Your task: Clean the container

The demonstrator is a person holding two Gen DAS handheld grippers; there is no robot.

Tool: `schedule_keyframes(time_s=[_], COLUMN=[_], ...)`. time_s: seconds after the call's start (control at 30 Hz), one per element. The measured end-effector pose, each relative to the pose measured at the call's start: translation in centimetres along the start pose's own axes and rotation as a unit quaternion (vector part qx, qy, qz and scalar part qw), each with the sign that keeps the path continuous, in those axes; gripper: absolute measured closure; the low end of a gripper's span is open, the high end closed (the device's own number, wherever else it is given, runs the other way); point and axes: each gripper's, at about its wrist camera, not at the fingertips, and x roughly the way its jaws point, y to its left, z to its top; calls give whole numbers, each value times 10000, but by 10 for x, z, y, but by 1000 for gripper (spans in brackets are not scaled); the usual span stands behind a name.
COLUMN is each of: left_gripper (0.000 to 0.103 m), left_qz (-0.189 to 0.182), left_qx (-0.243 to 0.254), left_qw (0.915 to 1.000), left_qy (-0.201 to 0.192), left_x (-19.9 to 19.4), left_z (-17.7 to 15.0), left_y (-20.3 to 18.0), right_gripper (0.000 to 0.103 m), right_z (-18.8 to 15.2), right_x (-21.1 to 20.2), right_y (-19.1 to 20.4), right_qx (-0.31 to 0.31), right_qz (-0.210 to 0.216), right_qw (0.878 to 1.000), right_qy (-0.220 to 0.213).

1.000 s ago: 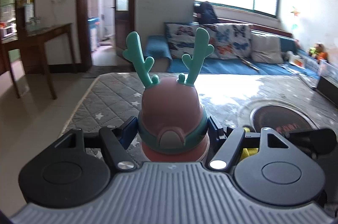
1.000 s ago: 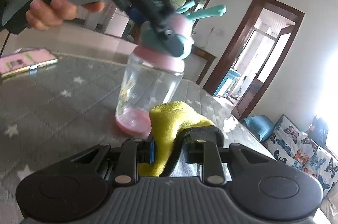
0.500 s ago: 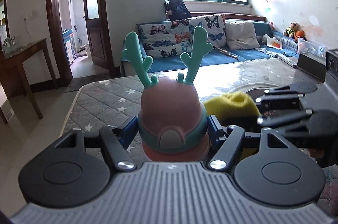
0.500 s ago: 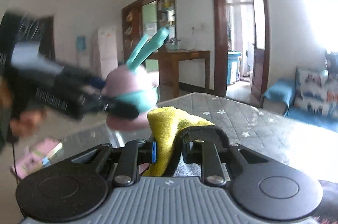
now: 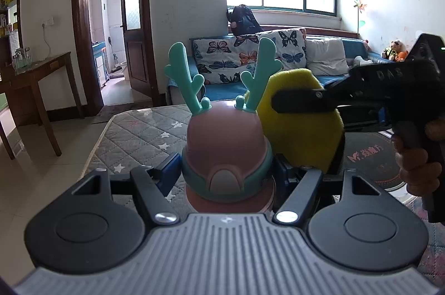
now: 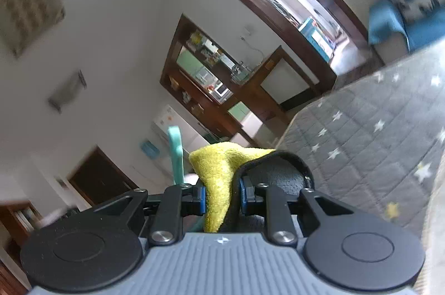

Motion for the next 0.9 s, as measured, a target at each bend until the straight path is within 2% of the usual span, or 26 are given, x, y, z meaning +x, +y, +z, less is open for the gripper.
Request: schedule_keyframes(time_s=[0.23, 0.43, 0.73, 0.9], left_gripper=[33, 33, 33, 33], left_qz=[-2, 1, 15, 102], left_qx=[-4, -46, -103, -334], left_qw=[10000, 10000, 9999, 9994], left_qy=[-47, -63, -62, -15], left_x=[0, 0, -1, 1], left_z=[-3, -4, -5, -3], left_y=[1, 3, 3, 3], right_gripper=[83, 83, 82, 82], right_z=[-15, -39, -59, -69], right_x=[17, 29, 31, 22], right_y=[-54, -82, -102, -92], right_qx=[1069, 1577, 1700, 1300], right_qz=[11, -25, -551, -943], right_qw=[9941, 9870, 9825, 9843], right_qy=[170, 318, 527, 725])
